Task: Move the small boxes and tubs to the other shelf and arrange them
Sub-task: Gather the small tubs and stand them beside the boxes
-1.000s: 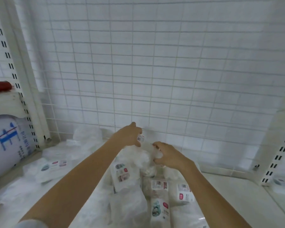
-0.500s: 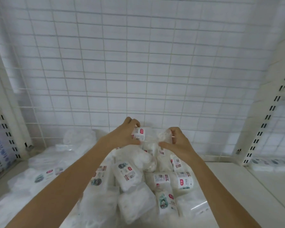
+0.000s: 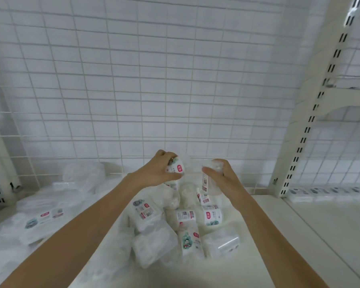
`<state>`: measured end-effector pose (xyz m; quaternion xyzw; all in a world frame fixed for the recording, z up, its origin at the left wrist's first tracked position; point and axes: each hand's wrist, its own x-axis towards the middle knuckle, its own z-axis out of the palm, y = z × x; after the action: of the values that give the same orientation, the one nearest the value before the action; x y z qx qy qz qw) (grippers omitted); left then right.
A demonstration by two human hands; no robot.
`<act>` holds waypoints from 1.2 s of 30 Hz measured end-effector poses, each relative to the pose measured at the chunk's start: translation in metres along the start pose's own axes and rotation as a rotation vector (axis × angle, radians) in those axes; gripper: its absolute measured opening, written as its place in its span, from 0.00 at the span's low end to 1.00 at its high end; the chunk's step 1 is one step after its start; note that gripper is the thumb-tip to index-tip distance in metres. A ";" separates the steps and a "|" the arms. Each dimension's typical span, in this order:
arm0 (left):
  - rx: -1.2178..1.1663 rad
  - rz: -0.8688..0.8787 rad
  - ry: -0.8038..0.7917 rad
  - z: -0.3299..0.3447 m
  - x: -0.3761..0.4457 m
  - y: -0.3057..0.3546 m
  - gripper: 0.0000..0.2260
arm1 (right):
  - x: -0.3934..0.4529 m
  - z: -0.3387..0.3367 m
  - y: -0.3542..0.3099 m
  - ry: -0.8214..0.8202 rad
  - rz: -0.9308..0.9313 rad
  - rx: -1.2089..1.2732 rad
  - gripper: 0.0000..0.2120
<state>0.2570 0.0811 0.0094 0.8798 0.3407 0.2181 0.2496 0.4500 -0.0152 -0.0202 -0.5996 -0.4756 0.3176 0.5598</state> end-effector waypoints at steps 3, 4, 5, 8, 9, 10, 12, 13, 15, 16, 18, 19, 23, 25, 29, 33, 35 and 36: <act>-0.142 -0.073 0.038 0.006 -0.003 0.010 0.25 | -0.003 -0.011 0.000 -0.025 0.043 0.054 0.20; -0.220 -0.100 0.045 0.009 -0.004 0.014 0.25 | -0.005 -0.015 0.000 -0.035 0.054 0.083 0.19; -0.298 -0.117 0.054 0.012 -0.006 0.019 0.26 | -0.007 -0.018 -0.001 -0.044 0.060 0.109 0.17; -0.498 -0.156 0.067 0.025 -0.006 0.033 0.26 | -0.013 -0.032 -0.004 -0.052 0.054 0.203 0.10; -0.573 -0.185 0.076 0.031 -0.006 0.039 0.24 | -0.016 -0.037 -0.005 -0.055 0.055 0.227 0.08; -0.635 -0.222 0.085 0.036 -0.006 0.044 0.23 | -0.018 -0.042 -0.004 -0.054 0.054 0.250 0.08; -0.733 -0.285 0.089 0.049 -0.006 0.054 0.30 | -0.024 -0.054 -0.002 -0.054 0.071 0.302 0.11; -0.769 -0.283 0.096 0.055 -0.006 0.058 0.32 | -0.027 -0.060 0.000 -0.058 0.095 0.330 0.13; -0.809 -0.251 0.126 0.071 -0.006 0.069 0.27 | -0.037 -0.076 0.002 -0.067 0.127 0.370 0.15; -0.819 -0.251 0.132 0.080 -0.004 0.077 0.24 | -0.042 -0.085 0.004 -0.065 0.132 0.377 0.15; -0.854 -0.262 0.119 0.100 -0.001 0.095 0.21 | -0.056 -0.108 0.009 -0.041 0.122 0.375 0.18; -0.867 -0.262 0.103 0.111 0.003 0.105 0.20 | -0.064 -0.120 0.012 -0.019 0.101 0.358 0.22; -0.994 -0.283 -0.016 0.163 0.023 0.158 0.18 | -0.102 -0.185 0.026 0.073 0.034 0.280 0.27; -1.025 -0.255 -0.086 0.192 0.031 0.189 0.15 | -0.124 -0.225 0.031 0.139 0.040 0.261 0.26; -0.955 -0.184 -0.226 0.259 0.041 0.256 0.18 | -0.173 -0.309 0.043 0.282 0.084 0.135 0.18; -0.931 -0.130 -0.357 0.324 0.050 0.321 0.20 | -0.222 -0.388 0.056 0.459 0.126 0.019 0.18; -0.931 -0.094 -0.422 0.352 0.054 0.352 0.21 | -0.245 -0.420 0.060 0.510 0.133 0.000 0.14; -0.936 -0.082 -0.436 0.367 0.059 0.366 0.20 | -0.255 -0.435 0.063 0.528 0.131 -0.001 0.09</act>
<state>0.6792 -0.2190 -0.0494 0.6850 0.1808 0.1487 0.6899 0.7723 -0.4069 -0.0452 -0.6914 -0.2734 0.1857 0.6425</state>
